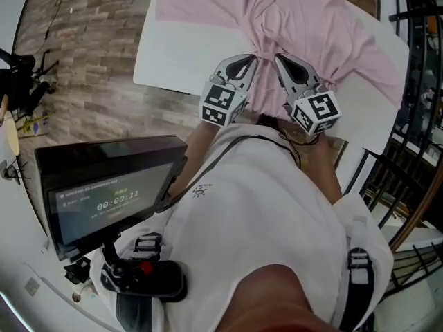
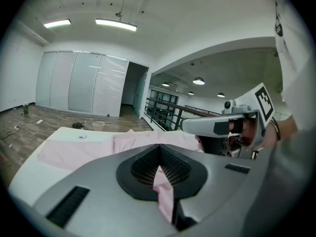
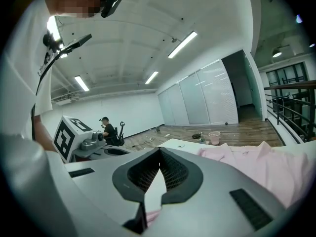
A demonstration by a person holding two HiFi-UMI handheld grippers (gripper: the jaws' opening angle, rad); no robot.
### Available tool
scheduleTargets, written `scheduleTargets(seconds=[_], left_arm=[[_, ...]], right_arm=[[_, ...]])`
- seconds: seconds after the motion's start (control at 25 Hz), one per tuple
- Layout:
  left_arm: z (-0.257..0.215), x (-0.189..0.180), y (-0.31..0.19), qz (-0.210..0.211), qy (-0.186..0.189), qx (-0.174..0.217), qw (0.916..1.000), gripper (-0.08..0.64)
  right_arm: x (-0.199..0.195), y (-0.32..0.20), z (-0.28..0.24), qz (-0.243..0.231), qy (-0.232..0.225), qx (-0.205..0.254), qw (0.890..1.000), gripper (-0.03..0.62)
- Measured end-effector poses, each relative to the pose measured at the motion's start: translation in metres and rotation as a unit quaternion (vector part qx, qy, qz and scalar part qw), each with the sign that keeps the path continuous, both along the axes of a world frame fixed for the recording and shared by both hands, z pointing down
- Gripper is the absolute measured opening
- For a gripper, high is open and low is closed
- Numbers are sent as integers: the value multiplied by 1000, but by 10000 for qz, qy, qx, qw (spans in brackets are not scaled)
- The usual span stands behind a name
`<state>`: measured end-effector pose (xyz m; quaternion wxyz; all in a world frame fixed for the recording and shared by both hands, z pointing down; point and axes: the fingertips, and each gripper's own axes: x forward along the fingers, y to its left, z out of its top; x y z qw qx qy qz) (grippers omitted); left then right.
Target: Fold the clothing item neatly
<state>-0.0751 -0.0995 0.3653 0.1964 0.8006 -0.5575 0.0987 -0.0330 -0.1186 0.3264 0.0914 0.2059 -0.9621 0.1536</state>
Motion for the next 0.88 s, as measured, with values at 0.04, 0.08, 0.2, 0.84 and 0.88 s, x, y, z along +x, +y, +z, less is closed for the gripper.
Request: scheduleTargets(seconds=[0.04,0.08,0.2,0.84,0.88], left_arm=[[0,-9,1,98,16,12,9999,3],[0,-17,1,211,31,34,9998,3],[1,-45,5,515,83,96,9986,3],[18,-182,1,493,226,1,9985,3],[19,-186,0,441,217,-12,9988,3]], right_arm=[[-11,3,1,93,13,-12,10000,3],[-21,6,1,195,14,-27,9998,3],[-53,15,5,464,70,-90,9989,3],[-167,31,-2,797,338,-179,9961,3],[-166,31,-1,791,337,-185,9961,3]])
